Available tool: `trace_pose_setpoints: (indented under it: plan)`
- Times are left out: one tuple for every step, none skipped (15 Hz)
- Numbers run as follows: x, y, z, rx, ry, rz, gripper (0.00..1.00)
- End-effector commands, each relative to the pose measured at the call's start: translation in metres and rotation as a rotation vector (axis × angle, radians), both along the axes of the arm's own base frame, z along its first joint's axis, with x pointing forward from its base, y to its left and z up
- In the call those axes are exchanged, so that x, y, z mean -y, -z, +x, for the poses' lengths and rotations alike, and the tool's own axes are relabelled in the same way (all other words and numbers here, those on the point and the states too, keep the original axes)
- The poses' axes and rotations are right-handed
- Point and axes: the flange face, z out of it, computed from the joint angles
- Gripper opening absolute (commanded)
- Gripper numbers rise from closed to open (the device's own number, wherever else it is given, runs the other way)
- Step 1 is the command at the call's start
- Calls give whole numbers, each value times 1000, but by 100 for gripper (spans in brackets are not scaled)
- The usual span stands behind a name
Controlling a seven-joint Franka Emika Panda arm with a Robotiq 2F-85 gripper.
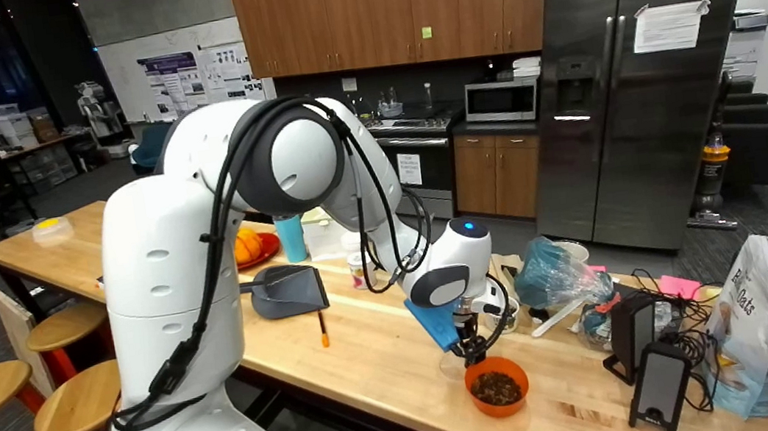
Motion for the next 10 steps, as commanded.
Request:
trace_pose_setpoints:
  plan:
    - [16,7,-2,6,2,-8,100]
    - [18,9,-3,5,1,-10,99]
    - [20,9,-5,4,2,-14,98]
    - [22,8,-5,5,4,-15,99]
    - [21,7,-6,8,4,-17,100]
    - [21,6,-6,10,2,-17,100]
    - [20,3,-6,10,-1,-18,100]
    - [19,1,-7,9,-6,-18,100]
    - [18,-1,-7,4,-9,-21,100]
    - [17,-3,-8,-6,-19,-22,100]
